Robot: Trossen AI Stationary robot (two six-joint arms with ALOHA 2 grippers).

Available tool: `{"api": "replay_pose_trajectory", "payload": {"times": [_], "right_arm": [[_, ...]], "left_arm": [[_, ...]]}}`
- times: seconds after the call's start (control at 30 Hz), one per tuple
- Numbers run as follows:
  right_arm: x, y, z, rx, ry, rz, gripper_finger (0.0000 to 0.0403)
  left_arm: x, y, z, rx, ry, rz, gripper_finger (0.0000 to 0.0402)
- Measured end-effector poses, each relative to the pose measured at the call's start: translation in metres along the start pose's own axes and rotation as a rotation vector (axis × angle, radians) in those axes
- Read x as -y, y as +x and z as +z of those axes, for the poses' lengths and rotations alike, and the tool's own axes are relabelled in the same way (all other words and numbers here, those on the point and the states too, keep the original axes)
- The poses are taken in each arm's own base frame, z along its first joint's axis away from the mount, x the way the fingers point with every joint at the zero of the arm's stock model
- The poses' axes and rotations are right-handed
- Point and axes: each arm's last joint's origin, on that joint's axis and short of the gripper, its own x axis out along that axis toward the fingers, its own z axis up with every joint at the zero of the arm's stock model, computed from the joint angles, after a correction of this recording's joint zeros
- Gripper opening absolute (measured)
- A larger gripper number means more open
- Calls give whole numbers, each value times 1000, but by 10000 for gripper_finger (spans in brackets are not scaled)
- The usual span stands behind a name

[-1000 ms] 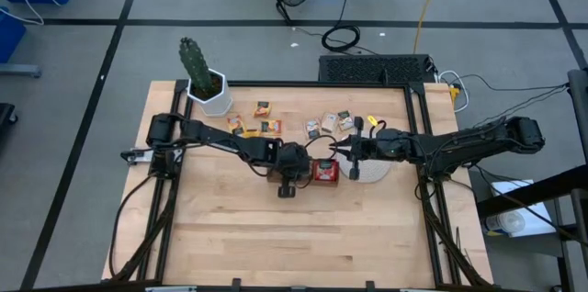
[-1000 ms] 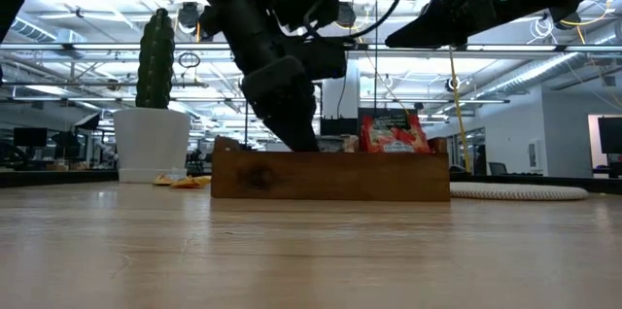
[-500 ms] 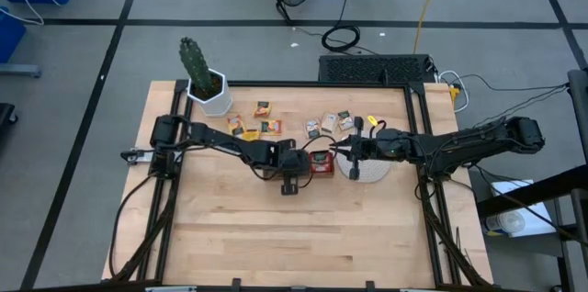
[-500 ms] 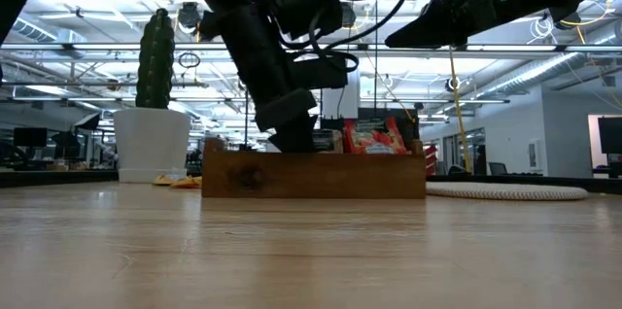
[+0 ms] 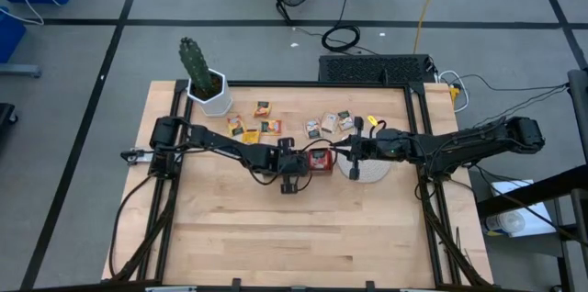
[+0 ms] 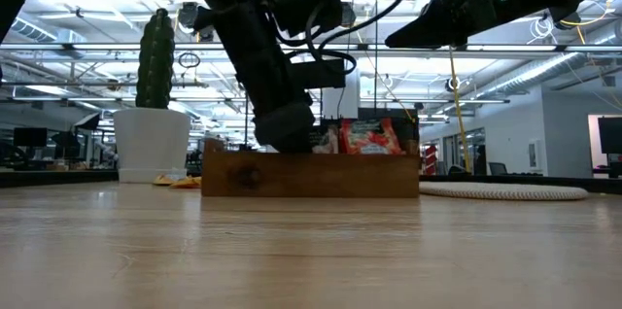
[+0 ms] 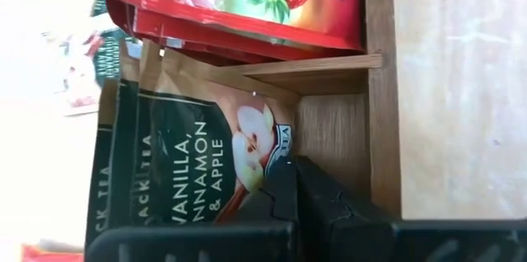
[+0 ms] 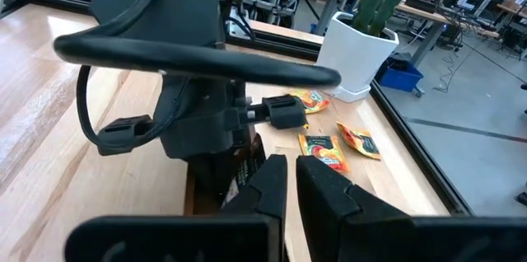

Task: Pick & Place Tea
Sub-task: Put the brown tea bag into the middle section of the wooden organizer

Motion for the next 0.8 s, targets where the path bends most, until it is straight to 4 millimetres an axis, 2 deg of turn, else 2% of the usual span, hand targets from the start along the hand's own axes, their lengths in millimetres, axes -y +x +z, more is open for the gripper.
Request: {"api": "replay_pose_trajectory", "payload": {"times": [0.3, 0.6, 0.8], "right_arm": [[0, 0, 0, 0, 1, 0, 18], [0, 0, 0, 0, 1, 0, 18], [0, 0, 0, 0, 1, 0, 18]], "left_arm": [[0, -1, 0, 1, 3, 57, 2], [9, -4, 1, 13, 27, 41, 30], [13, -12, 14, 55, 42, 30, 27]]}}
